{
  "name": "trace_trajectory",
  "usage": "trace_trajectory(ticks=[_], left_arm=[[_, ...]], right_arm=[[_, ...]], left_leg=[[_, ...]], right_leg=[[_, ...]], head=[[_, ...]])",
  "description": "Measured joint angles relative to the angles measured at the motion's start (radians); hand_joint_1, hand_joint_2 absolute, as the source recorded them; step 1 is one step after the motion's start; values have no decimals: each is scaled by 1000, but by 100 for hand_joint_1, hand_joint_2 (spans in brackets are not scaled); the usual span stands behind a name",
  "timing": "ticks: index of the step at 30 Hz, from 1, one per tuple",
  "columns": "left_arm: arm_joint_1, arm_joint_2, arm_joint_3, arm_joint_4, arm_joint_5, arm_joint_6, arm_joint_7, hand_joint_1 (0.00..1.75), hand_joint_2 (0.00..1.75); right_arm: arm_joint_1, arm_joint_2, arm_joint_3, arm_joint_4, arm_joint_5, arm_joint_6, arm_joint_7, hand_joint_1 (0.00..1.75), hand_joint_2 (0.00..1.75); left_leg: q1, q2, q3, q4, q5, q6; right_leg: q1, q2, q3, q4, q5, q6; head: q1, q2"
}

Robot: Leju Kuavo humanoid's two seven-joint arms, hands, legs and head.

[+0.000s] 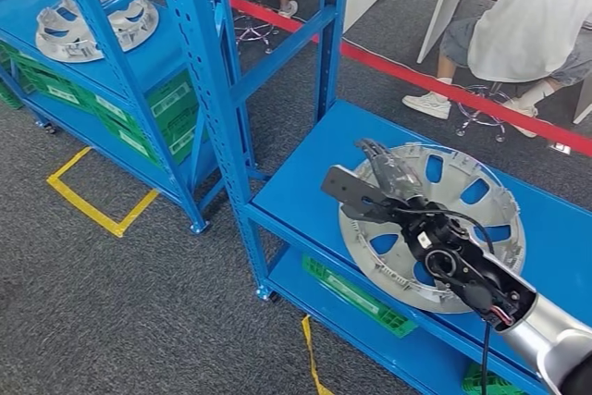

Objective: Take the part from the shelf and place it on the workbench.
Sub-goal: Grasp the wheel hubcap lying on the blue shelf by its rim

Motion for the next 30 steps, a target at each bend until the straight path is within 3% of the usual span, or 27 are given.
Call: trace_trajectory(ticks=[16,30], left_arm=[[3,-9,12,0,6,5,8,0,0],[4,-21,26,0,11,8,20,0,0]], right_arm=[[173,-21,8,-160,114,-30,60,0,175],[256,-39,-37,-253,150,19,170,0,175]], left_leg=[[0,0,2,0,-1,1],[0,0,5,0,-3,2]], right_leg=[[0,0,2,0,-1,0],[0,0,4,0,-3,0]], head=[[0,0],[0,0]])
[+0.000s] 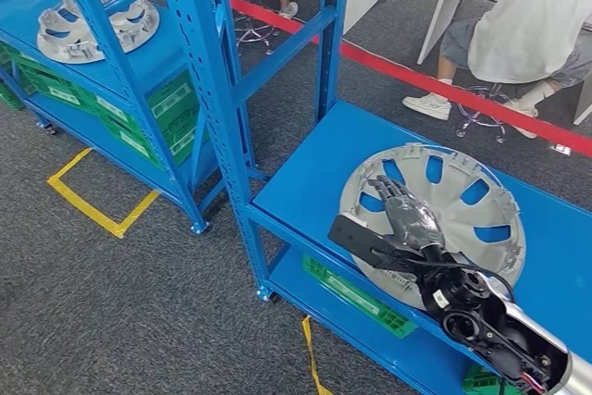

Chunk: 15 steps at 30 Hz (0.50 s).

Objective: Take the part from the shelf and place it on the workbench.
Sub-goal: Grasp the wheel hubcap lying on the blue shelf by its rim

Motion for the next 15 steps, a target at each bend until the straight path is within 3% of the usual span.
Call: trace_trajectory(ticks=[15], left_arm=[[0,-4,3,0,-12,4,-4,0,0]], right_arm=[[41,-28,3,-41,-96,23,25,0,175]], left_leg=[[0,0,1,0,-1,1]], right_leg=[[0,0,1,0,-1,1]], head=[[0,0]])
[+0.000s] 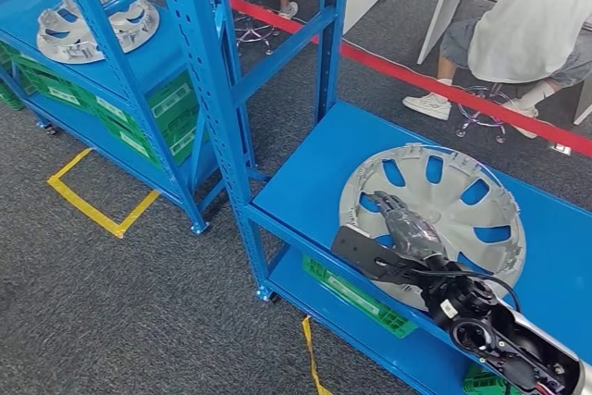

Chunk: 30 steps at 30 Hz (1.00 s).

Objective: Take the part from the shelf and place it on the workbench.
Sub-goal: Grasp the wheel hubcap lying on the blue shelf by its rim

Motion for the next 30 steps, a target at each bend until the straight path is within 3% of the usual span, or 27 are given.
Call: trace_trajectory(ticks=[21,30], left_arm=[[0,-2,0,0,-6,1,9,0,0],[0,-2,0,0,-7,-1,7,0,0]], right_arm=[[24,-12,18,39,-6,-2,36,0,175],[44,-12,0,66,10,46,36,0,175]], left_leg=[[0,0,0,0,0,0],[0,0,1,0,-1,-1]], right_leg=[[0,0,0,0,0,0],[0,0,0,0,-1,0]], head=[[0,0],[0,0]])
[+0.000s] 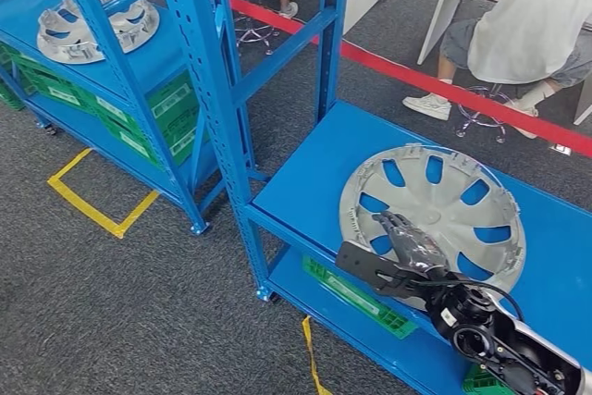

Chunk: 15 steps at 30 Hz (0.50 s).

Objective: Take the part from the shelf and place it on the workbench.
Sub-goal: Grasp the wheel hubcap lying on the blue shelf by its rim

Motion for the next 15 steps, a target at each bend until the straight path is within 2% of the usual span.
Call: trace_trajectory(ticks=[15], left_arm=[[0,0,0,0,-2,-3,0,0,0]], right_arm=[[31,5,-45,41,47,59,0,0,175]], left_leg=[[0,0,0,0,0,0]], right_leg=[[0,0,0,0,0,0]], head=[[0,0]])
